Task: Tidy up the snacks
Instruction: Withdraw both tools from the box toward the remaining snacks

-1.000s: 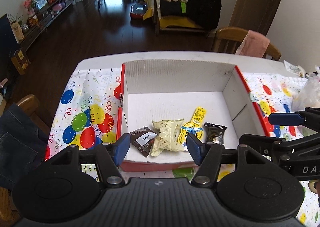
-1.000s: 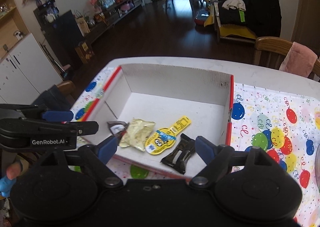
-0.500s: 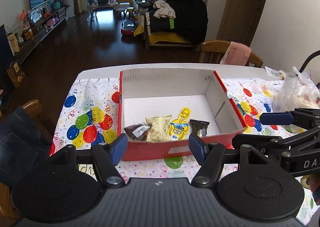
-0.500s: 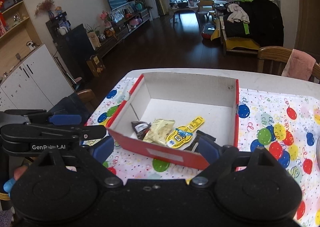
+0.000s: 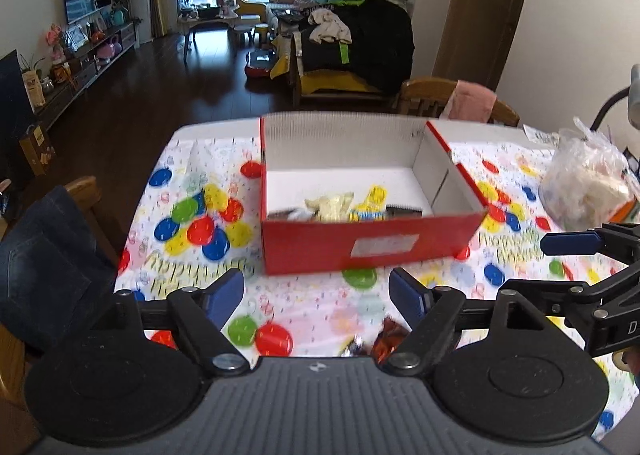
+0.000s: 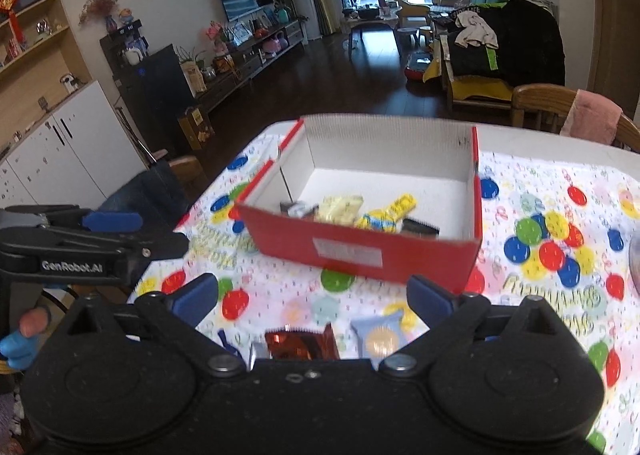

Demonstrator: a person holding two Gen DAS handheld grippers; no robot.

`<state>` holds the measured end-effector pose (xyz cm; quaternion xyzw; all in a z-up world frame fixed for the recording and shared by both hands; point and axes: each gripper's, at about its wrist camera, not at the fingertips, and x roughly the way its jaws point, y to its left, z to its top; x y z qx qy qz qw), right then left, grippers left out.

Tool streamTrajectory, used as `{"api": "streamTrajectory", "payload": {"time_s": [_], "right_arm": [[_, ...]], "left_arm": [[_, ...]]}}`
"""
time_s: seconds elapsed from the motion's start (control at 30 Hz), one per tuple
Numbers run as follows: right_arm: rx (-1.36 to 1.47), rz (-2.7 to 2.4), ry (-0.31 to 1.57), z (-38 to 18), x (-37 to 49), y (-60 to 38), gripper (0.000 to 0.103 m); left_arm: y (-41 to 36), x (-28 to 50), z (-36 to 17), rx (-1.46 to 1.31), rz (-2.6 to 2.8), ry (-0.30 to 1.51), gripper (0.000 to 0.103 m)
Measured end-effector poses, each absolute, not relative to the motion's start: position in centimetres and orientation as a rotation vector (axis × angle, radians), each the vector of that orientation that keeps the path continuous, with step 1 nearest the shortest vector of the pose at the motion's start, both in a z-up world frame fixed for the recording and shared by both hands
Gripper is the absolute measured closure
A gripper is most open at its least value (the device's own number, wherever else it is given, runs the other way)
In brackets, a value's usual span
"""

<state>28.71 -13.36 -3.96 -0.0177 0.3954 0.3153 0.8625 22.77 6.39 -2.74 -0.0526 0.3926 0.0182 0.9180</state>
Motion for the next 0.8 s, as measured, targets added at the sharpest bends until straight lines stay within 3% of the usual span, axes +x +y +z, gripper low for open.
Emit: {"api": "streamTrajectory", "payload": {"time_s": [0.8], "right_arm": [[-0.069,0.494,1.138,-15.3,22.7,-13.7,0.004]], "left_arm": [[7.2,19.0,-13.6,-0.061,-0.003,1.053,0.023]]}}
